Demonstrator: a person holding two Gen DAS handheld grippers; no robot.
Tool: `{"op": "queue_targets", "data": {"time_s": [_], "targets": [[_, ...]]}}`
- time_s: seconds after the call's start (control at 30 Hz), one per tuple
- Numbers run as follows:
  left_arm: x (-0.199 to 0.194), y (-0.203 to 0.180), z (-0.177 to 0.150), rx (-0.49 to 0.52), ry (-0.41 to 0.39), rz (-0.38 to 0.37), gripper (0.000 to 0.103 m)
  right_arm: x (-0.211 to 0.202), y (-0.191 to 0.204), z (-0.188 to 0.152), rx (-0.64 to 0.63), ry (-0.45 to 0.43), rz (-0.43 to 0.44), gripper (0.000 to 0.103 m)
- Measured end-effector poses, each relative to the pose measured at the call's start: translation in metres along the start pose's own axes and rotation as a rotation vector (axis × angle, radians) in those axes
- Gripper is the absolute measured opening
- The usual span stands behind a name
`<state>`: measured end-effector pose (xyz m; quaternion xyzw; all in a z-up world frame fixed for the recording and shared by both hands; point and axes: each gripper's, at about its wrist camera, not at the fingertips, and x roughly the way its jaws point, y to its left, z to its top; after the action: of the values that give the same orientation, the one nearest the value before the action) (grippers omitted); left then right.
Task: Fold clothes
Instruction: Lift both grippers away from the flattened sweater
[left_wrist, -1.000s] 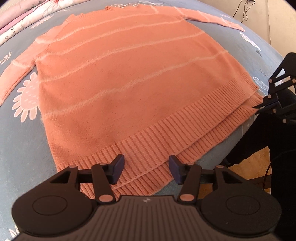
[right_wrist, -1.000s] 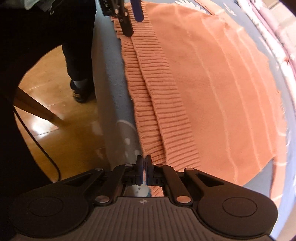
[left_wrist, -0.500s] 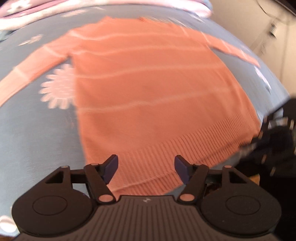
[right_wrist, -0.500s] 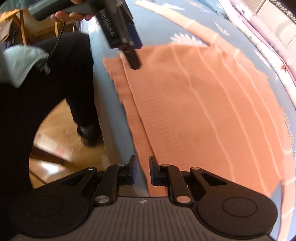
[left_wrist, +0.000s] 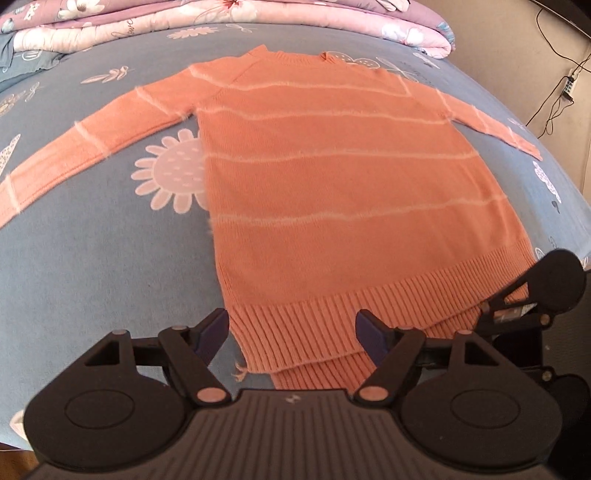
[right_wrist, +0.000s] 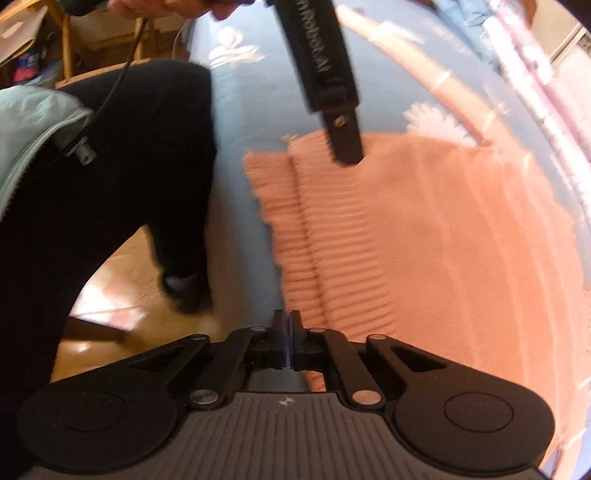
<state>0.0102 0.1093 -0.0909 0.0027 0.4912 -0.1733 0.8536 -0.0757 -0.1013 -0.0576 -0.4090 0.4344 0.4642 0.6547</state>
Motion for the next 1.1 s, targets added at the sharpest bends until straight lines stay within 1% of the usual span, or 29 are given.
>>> {"op": "queue_targets", "data": {"time_s": [0.07,0.1,0.13,0.17,0.2,0.23,0.3,0.4,0.47,0.5,0.57,0.63,0.67,0.7,0.73,0.8,0.83,0.9,0.97,1.0,1.03,1.07,1.1], "targets": [[0.001,0.000,0.000,-0.006,0.004,0.005,0.076,0.000,0.002,-0.003,0.036,-0.007,0.035,0.001],[0.001,0.001,0.000,-0.012,0.001,0.008,0.076,-0.003,0.001,-0.004,0.052,-0.016,0.039,0.002],[0.001,0.001,0.002,-0.020,-0.002,0.004,0.076,-0.007,0.000,-0.004,0.068,-0.025,0.042,0.006],[0.001,0.002,0.004,-0.025,-0.004,-0.009,0.076,-0.011,-0.006,-0.006,0.110,-0.052,0.040,0.009],[0.002,0.002,0.006,-0.028,-0.006,-0.021,0.076,-0.018,-0.015,-0.008,0.160,-0.077,0.019,0.017],[0.004,0.000,0.009,-0.028,-0.006,-0.029,0.076,-0.025,-0.025,-0.011,0.210,-0.101,-0.004,0.023],[0.011,-0.007,0.016,-0.012,-0.007,-0.048,0.076,-0.035,-0.048,-0.022,0.319,-0.128,-0.070,0.025],[0.029,-0.027,0.028,0.025,-0.010,-0.101,0.076,-0.039,-0.091,-0.049,0.530,-0.125,-0.173,0.029],[0.045,-0.039,0.035,0.037,0.002,-0.138,0.077,-0.040,-0.116,-0.079,0.706,-0.126,-0.179,0.036],[0.053,-0.044,0.038,0.044,0.013,-0.142,0.077,-0.041,-0.129,-0.094,0.794,-0.127,-0.180,0.040],[0.069,-0.049,0.039,0.045,0.056,-0.120,0.077,-0.038,-0.145,-0.128,0.995,-0.139,-0.124,0.041],[0.077,-0.047,0.036,0.028,0.098,-0.099,0.077,-0.026,-0.143,-0.162,1.172,-0.150,-0.063,0.042],[0.077,-0.045,0.032,0.023,0.104,-0.094,0.077,-0.023,-0.140,-0.175,1.230,-0.151,-0.061,0.041],[0.074,-0.043,0.028,0.028,0.094,-0.099,0.078,-0.024,-0.135,-0.187,1.269,-0.190,-0.048,0.041],[0.072,-0.040,0.024,0.029,0.102,-0.096,0.082,-0.016,-0.123,-0.196,1.316,-0.213,-0.035,0.041],[0.066,-0.037,0.015,0.046,0.110,-0.065,0.084,-0.013,-0.115,-0.216,1.390,-0.217,-0.043,0.041],[0.064,-0.037,0.010,0.060,0.117,-0.050,0.086,-0.022,-0.113,-0.226,1.420,-0.232,-0.037,0.041],[0.060,-0.037,0.002,0.089,0.127,-0.020,0.087,-0.022,-0.107,-0.236,1.469,-0.259,-0.024,0.041],[0.057,-0.039,-0.001,0.103,0.146,0.002,0.088,-0.021,-0.104,-0.242,1.492,-0.250,-0.029,0.041],[0.055,-0.041,-0.001,0.100,0.157,0.015,0.088,-0.023,-0.104,-0.238,1.480,-0.241,-0.045,0.042],[0.053,-0.042,0.001,0.089,0.159,0.014,0.088,-0.025,-0.104,-0.232,1.467,-0.231,-0.062,0.050],[0.050,-0.043,0.004,0.077,0.160,0.009,0.088,-0.029,-0.105,-0.227,1.446,-0.234,-0.091,0.053],[0.047,-0.043,0.007,0.068,0.142,-0.003,0.088,-0.032,-0.108,-0.225,1.430,-0.254,-0.106,0.057]]}}
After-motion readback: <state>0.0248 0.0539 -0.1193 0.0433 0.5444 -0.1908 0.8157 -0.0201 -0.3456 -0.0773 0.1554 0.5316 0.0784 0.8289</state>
